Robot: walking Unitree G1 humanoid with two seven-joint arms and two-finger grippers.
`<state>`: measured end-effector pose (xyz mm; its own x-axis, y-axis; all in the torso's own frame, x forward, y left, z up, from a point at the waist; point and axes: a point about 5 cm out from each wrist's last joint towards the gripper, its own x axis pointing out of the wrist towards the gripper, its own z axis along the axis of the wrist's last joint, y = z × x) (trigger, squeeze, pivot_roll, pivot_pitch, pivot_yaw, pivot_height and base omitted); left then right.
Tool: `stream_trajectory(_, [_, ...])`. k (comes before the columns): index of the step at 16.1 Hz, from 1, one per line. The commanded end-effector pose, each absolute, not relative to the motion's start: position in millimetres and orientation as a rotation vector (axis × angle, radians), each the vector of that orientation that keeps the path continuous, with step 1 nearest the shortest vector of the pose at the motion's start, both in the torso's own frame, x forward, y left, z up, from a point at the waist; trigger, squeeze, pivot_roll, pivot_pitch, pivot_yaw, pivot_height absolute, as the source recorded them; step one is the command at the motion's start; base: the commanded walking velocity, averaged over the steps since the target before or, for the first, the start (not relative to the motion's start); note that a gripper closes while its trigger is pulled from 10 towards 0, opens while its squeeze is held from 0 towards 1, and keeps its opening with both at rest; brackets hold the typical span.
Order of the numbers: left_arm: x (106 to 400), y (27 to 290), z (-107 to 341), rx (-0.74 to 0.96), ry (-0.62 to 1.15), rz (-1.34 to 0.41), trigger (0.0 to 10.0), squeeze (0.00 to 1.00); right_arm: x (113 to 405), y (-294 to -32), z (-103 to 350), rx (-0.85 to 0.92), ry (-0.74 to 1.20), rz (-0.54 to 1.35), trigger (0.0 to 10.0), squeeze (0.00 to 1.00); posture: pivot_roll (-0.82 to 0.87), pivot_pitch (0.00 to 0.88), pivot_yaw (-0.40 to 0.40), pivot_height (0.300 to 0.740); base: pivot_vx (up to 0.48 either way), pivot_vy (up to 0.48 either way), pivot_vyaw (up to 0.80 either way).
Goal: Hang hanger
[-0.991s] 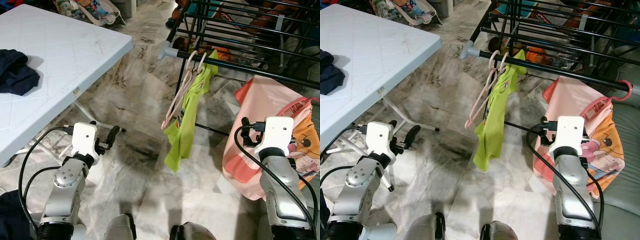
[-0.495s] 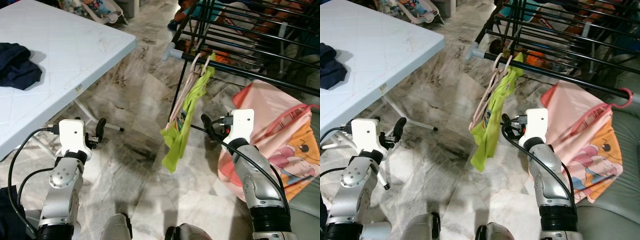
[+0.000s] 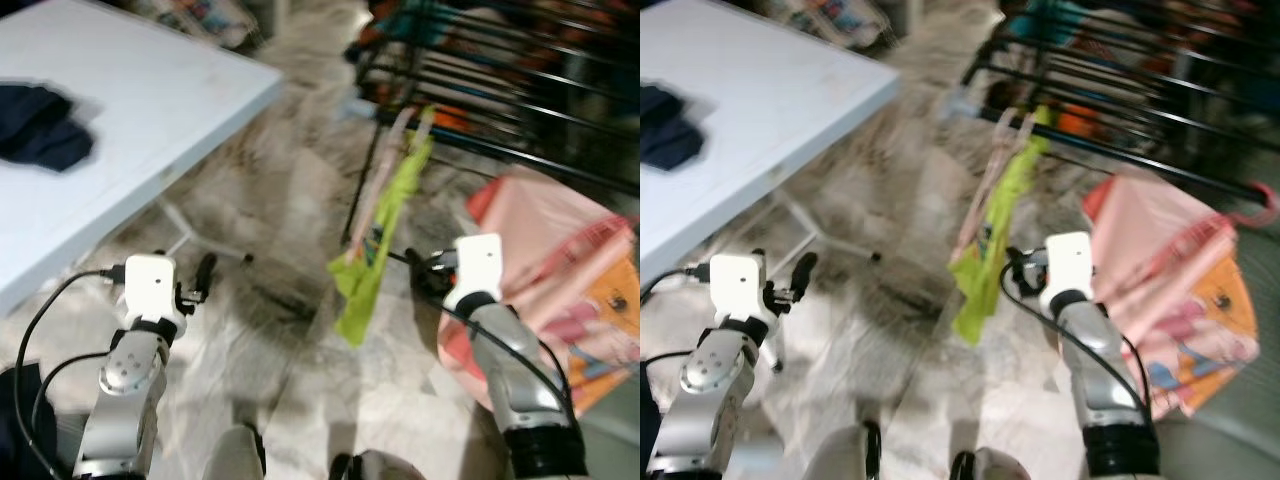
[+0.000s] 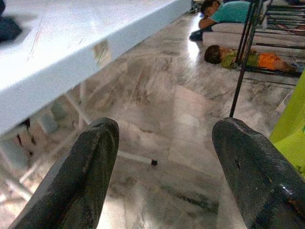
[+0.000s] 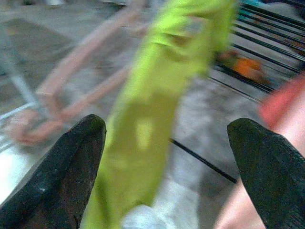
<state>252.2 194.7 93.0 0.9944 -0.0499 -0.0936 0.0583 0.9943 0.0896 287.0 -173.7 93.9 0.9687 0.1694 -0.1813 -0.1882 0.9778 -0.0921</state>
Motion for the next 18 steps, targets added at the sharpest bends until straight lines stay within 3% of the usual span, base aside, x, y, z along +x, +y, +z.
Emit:
stream_trajectory(1, [251, 195, 95, 0.093, 0.092, -0.064, 10.0, 0.00, 287, -168, 102, -0.115, 0.131, 0.212, 10.0, 0.00, 0.02, 0.121, -0.030, 0.740, 0.000, 0.000, 0.80])
stream_trajectory(18, [254, 201, 97, 0.139, 0.110, 0.063, 10.0, 0.00, 292, -149, 108, -0.043, 0.085, 0.301, 10.0, 0.00, 0.03, 0.127, -0.031, 0.740, 0.000, 0.000, 0.80])
